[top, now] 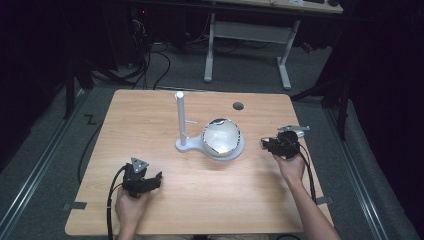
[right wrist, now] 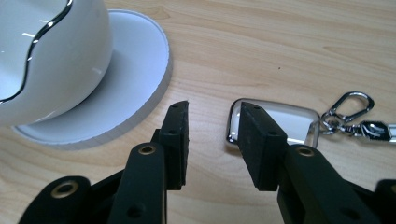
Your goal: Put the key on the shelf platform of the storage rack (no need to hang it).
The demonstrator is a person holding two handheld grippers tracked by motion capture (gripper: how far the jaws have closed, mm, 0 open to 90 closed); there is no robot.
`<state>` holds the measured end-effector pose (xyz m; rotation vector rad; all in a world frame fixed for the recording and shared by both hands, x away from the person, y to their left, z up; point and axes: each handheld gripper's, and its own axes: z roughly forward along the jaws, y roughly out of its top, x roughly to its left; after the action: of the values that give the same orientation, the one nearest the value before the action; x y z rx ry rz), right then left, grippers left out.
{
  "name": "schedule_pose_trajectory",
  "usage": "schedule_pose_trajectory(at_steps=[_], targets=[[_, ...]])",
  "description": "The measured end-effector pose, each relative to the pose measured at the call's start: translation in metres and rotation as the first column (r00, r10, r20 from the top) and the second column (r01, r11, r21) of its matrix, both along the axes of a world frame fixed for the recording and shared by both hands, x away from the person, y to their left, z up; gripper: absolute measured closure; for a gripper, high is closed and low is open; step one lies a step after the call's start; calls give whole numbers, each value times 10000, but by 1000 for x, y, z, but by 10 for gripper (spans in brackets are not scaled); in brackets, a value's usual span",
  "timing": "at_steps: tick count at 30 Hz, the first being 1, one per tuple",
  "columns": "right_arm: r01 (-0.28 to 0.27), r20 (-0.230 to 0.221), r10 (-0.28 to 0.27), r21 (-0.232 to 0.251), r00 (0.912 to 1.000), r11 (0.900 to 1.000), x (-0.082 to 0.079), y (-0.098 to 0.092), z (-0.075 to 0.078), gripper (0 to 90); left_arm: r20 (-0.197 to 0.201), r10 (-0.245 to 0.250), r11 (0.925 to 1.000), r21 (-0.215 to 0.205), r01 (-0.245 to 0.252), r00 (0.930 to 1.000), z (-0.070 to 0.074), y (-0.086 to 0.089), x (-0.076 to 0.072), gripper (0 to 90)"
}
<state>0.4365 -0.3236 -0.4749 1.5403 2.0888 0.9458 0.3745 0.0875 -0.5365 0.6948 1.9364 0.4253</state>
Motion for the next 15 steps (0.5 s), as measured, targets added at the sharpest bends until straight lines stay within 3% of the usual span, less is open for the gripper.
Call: schedule_pose_trajectory(at_steps=[3,5,12,15], targets=[[73,110,-72,-99,9999,9999,7,2,1,651,-9,13,10000,-13,-13,10000,0,0,0,256],[86,-120,-89,-197,9999,9998,12,2,-1,650,-1,0,10000,0,0,10000,0,0,0,255],[187,-205,-192,-253,9996,9995,22,3,-5,649,-3,4,10000,4,-4,10000,0,0,0,254],[290,-499,-305,-310,9983,9991,25,3,-13,647,-5,3,10000,-4,-3,10000,0,0,0,253]])
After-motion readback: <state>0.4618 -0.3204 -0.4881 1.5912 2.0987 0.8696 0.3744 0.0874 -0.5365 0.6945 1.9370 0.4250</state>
